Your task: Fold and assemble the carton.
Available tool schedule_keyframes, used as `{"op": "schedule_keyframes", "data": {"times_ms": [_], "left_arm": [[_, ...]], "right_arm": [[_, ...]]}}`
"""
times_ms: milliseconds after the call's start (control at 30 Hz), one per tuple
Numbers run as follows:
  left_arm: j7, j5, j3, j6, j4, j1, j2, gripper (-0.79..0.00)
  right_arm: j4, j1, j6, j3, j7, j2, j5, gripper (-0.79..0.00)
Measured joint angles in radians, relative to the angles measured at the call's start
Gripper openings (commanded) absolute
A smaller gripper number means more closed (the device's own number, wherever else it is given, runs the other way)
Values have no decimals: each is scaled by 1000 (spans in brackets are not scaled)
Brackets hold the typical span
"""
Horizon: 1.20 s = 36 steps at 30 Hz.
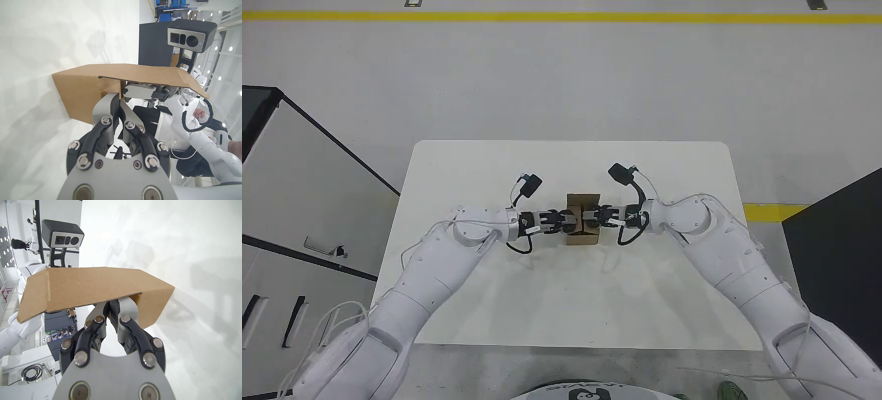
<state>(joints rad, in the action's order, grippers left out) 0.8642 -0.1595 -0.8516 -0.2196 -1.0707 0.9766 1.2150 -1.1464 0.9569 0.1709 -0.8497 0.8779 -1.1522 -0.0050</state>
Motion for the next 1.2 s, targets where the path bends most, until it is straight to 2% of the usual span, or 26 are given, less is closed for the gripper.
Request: {"op": "schedule_keyframes", "data": {"times_ms": [600,1200], "left_arm": [[-46,61,1,-1,-9,2,7,-785],[-40,60,-13,-3,-16,12,11,-785]], "right_arm": [[6,3,6,-14,8,-5,-5,-785],[12,7,13,-25,13,-9,-11,-785]]}}
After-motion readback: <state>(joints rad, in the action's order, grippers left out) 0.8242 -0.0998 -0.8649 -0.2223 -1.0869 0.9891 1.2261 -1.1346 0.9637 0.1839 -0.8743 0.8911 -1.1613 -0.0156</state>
